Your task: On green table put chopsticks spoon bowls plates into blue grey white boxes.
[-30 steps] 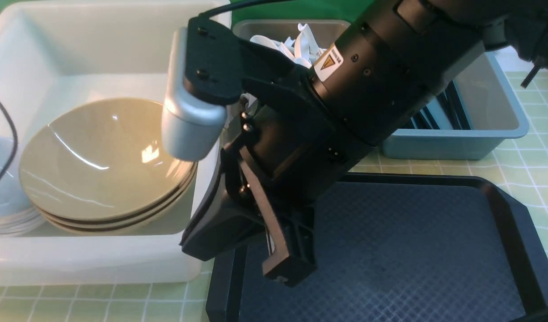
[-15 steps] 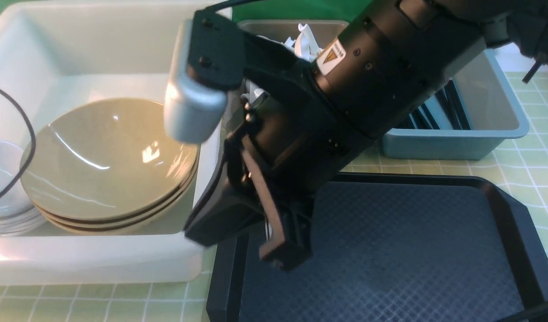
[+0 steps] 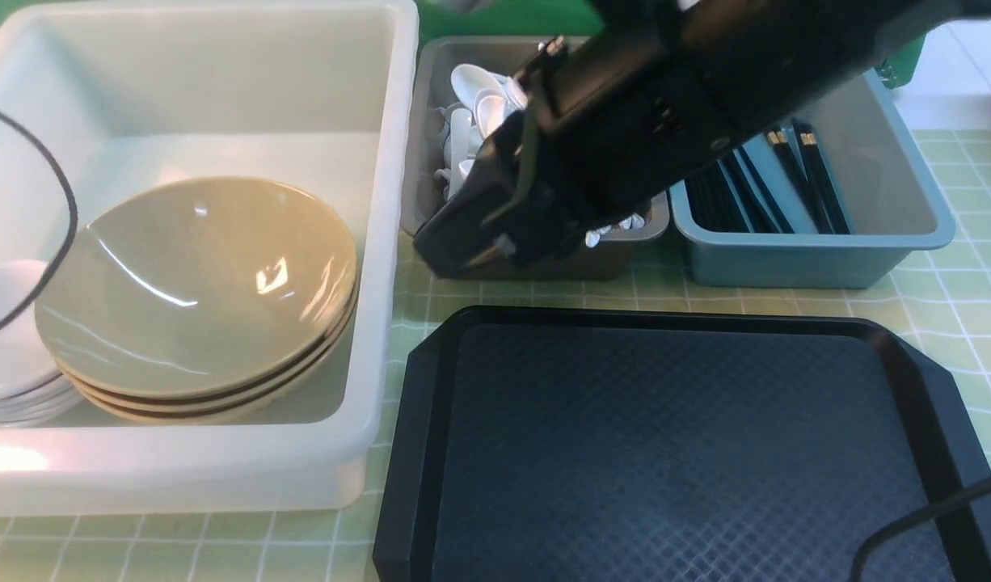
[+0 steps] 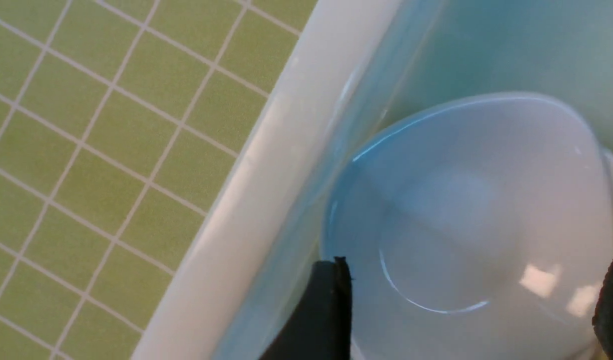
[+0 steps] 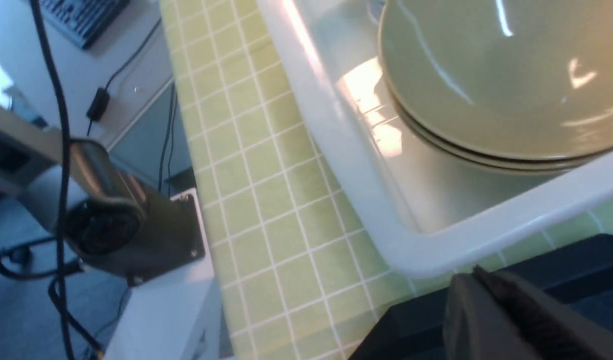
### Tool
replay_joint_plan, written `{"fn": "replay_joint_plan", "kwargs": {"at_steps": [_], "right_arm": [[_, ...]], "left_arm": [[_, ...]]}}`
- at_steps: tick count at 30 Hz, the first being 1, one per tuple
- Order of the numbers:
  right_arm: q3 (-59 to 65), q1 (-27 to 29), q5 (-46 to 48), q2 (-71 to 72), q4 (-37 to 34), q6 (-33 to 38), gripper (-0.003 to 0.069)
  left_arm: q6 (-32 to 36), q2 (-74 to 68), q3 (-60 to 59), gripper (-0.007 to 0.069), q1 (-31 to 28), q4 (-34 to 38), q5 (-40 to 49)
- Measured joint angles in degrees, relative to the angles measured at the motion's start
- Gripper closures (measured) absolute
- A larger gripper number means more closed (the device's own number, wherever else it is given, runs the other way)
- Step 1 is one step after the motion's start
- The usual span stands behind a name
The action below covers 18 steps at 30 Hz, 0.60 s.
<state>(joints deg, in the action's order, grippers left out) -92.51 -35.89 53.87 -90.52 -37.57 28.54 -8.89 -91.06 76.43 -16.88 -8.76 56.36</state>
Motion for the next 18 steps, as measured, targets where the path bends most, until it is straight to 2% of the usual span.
{"fn": "replay_joint_plan", "kwargs": {"at_steps": [4,8,10,11,12,16,18], "right_arm": [[3.95,-0.05,-1.41,6.54,3.41,-4.98,0.0619],[12.67,-0.05,-4.31,16.32,8.48,-8.76,0.0612],[17.67,-0.05,-6.58,21.97,13.95,-12.26,0.0612],[21.11,0.0,-7.82,25.99,18.87,-15.58,0.0612],[22.26,0.0,-8.3,27.34,20.61,-16.81,0.0612],[34.93,0.12,-14.05,42.01,37.57,-28.54,0.0612],[41.43,0.18,-16.76,49.96,43.21,-31.46,0.0612]], "left_arm": [[2.95,1.5,5.53,-0.0039,5.08,4.66,7.24],[11.04,6.74,6.34,-0.0031,14.22,11.22,12.42],[13.38,10.04,5.72,-0.0014,19.07,14.49,13.55],[14.21,12.49,4.38,0.0006,22.22,16.59,13.75],[14.36,13.34,3.88,0.0015,23.25,17.18,13.83],[14.72,23.36,-4.11,0.0088,33.81,22.07,14.58],[13.97,27.94,-9.26,0.0125,37.49,23.92,14.76]]}}
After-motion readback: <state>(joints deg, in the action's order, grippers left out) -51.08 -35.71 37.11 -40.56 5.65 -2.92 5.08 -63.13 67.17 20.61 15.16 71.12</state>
